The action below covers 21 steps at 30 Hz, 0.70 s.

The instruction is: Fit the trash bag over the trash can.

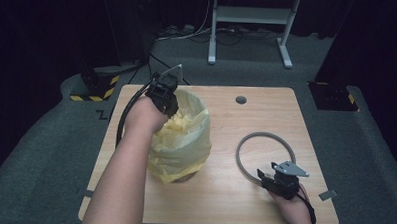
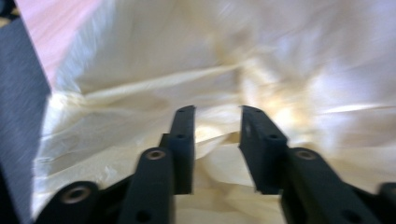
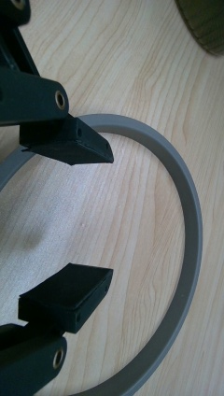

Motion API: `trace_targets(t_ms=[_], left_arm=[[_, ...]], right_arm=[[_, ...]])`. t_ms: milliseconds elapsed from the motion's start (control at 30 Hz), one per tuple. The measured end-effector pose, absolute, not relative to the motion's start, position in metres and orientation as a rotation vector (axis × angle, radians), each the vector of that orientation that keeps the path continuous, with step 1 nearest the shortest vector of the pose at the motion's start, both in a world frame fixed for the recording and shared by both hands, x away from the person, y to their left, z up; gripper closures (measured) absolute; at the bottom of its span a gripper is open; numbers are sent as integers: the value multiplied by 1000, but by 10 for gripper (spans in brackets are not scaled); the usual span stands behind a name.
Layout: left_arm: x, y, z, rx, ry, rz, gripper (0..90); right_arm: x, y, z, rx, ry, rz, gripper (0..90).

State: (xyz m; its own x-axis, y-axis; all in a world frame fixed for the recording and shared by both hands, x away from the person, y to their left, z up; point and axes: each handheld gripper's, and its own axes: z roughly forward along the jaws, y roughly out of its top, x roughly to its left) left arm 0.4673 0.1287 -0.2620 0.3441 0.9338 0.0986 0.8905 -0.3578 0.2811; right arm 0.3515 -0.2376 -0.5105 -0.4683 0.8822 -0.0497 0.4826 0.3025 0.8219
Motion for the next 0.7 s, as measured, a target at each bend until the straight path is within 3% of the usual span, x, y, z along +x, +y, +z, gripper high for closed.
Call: trace_targets(t_ms=[133, 267, 433, 567, 700], left_arm=[[464, 111, -256, 2396, 1556, 237, 584], [466, 88, -281, 2486, 1521, 144, 531], [469, 82, -298, 2523, 1547, 156, 511], [456, 93, -270, 2505, 1560, 234, 523], [433, 103, -237, 2479, 1578, 271, 602]], right_arm=[[352, -237, -511, 1213, 2075, 1045, 382], [353, -237, -512, 1214, 2077, 1042, 382], [352, -238, -511, 1211, 2074, 1043, 382], [353, -239, -512, 1219, 2076, 1045, 382], [353, -236, -512, 1213, 2081, 1036, 382]])
